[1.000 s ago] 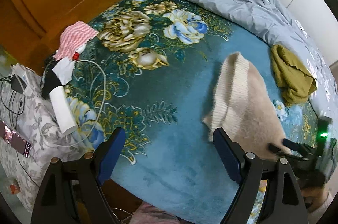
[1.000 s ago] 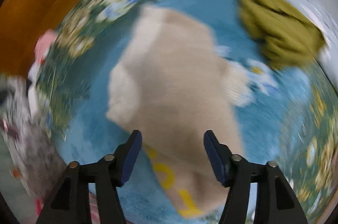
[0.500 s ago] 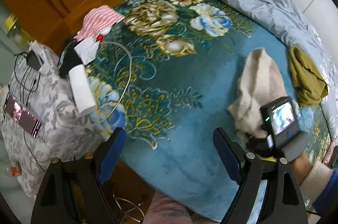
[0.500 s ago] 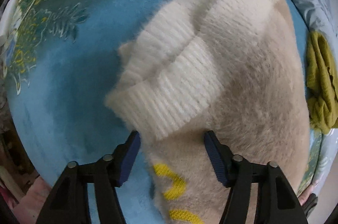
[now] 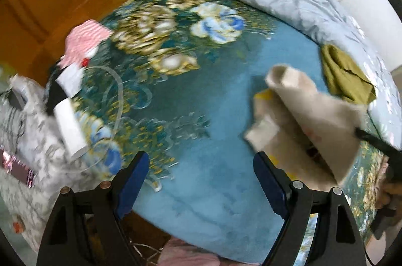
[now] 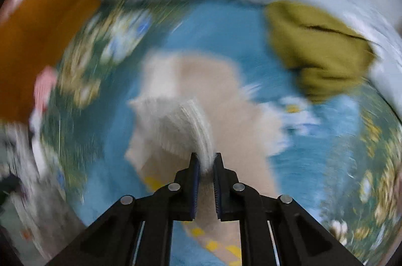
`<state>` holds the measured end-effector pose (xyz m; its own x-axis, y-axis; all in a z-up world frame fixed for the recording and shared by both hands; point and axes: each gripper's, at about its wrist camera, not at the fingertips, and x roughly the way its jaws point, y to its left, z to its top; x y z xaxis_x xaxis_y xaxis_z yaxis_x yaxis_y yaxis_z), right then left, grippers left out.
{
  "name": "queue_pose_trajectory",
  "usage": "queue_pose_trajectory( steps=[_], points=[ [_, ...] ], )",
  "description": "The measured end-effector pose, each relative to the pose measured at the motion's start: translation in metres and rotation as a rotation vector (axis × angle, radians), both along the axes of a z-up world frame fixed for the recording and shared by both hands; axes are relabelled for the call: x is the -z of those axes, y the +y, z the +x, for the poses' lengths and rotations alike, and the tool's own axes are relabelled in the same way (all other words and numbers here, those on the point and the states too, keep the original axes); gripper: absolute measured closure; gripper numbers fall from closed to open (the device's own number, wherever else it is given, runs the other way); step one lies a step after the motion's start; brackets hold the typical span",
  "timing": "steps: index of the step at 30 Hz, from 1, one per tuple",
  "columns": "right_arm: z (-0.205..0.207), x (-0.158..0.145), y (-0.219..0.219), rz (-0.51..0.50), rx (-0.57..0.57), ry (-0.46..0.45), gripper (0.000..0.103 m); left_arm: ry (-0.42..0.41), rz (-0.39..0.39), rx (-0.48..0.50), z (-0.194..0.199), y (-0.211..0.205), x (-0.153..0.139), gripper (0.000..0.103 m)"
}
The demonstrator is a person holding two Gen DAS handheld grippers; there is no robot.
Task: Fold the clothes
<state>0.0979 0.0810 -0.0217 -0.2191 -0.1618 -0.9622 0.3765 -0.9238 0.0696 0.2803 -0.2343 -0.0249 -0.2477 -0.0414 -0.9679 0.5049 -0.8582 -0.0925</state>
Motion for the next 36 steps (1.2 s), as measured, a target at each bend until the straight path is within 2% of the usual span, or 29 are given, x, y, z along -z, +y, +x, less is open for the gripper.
queue_pose_trajectory(
  steps=[2,6,10,12,14,18,20,22,26,28,29,31,36],
  points=[
    [-0.014,-0.027,0.043,-0.017,0.136,0.042,0.092,0.004,0.023,0.031,-0.016,0.011,0.003,0.018],
    [-0.023,-0.040,0.124,0.031,0.344,0.069,0.092,0.016,0.077,0.113,-0.048,0.040,0.009,0.018],
    [-0.016,-0.022,0.207,0.073,0.586,0.008,0.092,0.000,0.086,0.183,-0.065,0.063,0.018,0.018],
    [-0.009,0.001,0.234,0.076,0.690,-0.070,0.092,-0.016,0.091,0.199,-0.070,0.069,0.023,0.018],
    [-0.003,0.021,0.246,0.093,0.738,-0.132,0.092,-0.033,0.094,0.208,-0.075,0.072,0.028,0.018],
    [-0.002,0.040,0.243,0.154,0.748,-0.175,0.092,-0.066,0.097,0.193,-0.076,0.069,0.040,0.018],
    [-0.008,0.037,0.244,0.152,0.766,-0.167,0.092,-0.080,0.102,0.173,-0.077,0.064,0.046,0.018],
    [-0.015,0.031,0.245,0.147,0.781,-0.147,0.090,-0.092,0.106,0.152,-0.078,0.057,0.052,0.018],
    [-0.041,0.009,0.240,0.193,0.788,-0.042,0.087,-0.102,0.109,0.112,-0.080,0.045,0.061,0.018],
    [-0.055,0.005,0.227,0.154,0.747,-0.025,0.078,-0.107,0.099,0.099,-0.081,0.041,0.065,0.018],
    [-0.066,0.008,0.212,0.107,0.696,-0.040,0.074,-0.110,0.093,0.094,-0.082,0.039,0.067,0.018],
    [-0.083,0.021,0.169,0.024,0.566,-0.095,0.057,-0.115,0.079,0.084,-0.082,0.036,0.071,0.018],
    [-0.111,0.071,0.031,-0.127,0.201,-0.271,0.042,-0.115,0.050,0.071,-0.083,0.029,0.072,0.018]
  ],
)
